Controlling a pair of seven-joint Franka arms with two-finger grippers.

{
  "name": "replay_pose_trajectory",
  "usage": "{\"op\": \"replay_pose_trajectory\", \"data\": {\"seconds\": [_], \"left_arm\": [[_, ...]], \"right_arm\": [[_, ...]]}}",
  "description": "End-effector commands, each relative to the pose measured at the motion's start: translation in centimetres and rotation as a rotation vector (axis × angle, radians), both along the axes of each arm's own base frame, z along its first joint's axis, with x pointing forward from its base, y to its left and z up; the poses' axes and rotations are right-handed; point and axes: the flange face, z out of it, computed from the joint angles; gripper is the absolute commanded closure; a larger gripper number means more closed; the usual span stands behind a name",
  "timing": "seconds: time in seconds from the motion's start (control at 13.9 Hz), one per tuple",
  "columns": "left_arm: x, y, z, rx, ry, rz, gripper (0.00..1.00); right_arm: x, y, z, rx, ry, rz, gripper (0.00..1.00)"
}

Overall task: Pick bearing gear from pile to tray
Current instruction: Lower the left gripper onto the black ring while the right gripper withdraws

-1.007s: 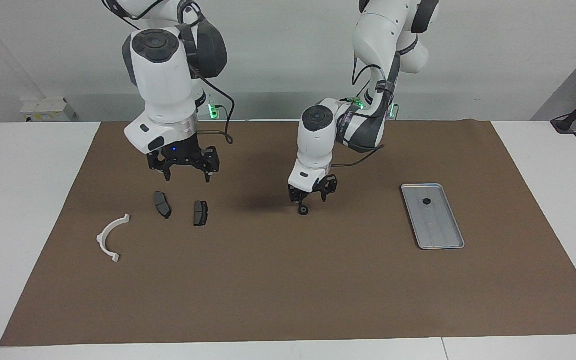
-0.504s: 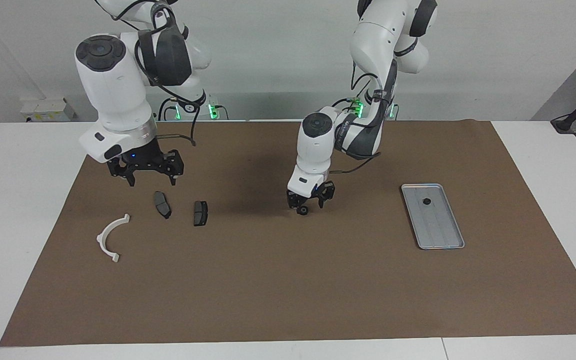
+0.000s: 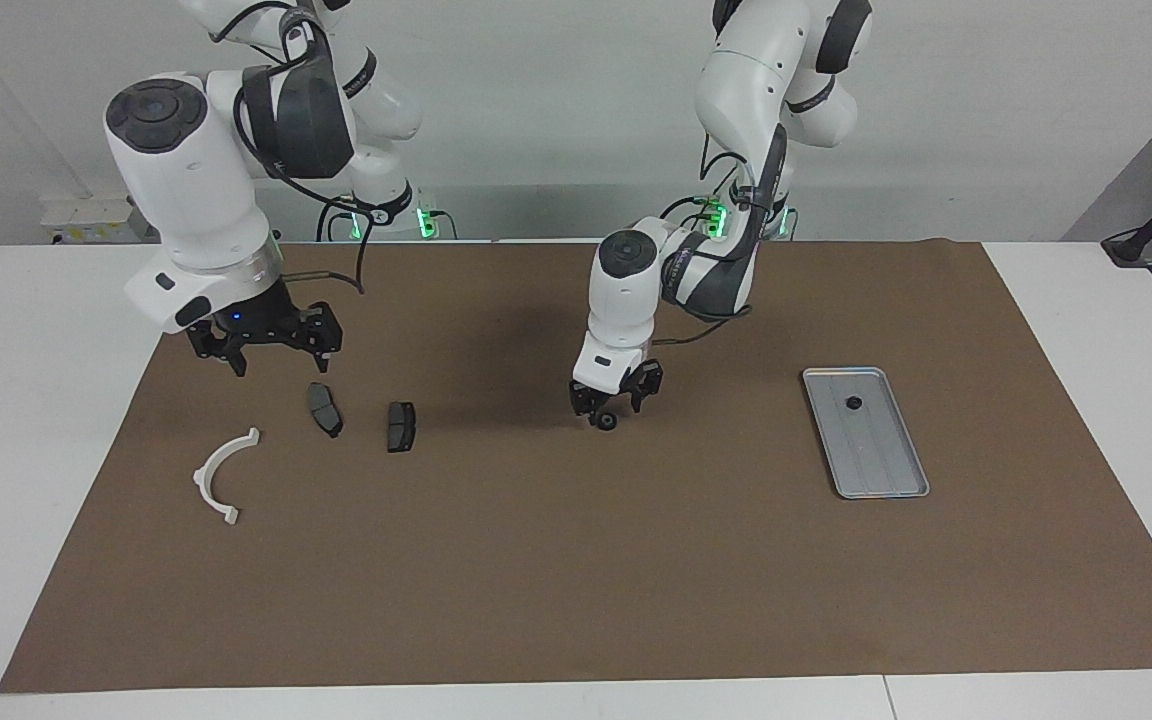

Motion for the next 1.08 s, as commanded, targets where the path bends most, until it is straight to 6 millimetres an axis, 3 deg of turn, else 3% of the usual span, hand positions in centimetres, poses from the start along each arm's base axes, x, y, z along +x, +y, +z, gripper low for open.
{"op": "replay_pose_trajectory", "data": {"seconds": [0.0,0.5,1.01], "left_arm": [[-1.1,-0.1,-0.2,0.006,-0.015,0.027,0.25],[-1.8,0.3,-1.6,-0.001,-0.026,0.026,0.25],[-0.8,1.1,-1.8,0.002,-0.060,0.015,0.25]], "right_arm": [[-0.8,0.0,0.2,0.019,0.014,0.020,0.00],[-0.8,-0.1,0.3,0.020,0.008,0.019,0.00],[-0.8,-0.4,0.3,0.021,0.012,0.044,0.00]]}}
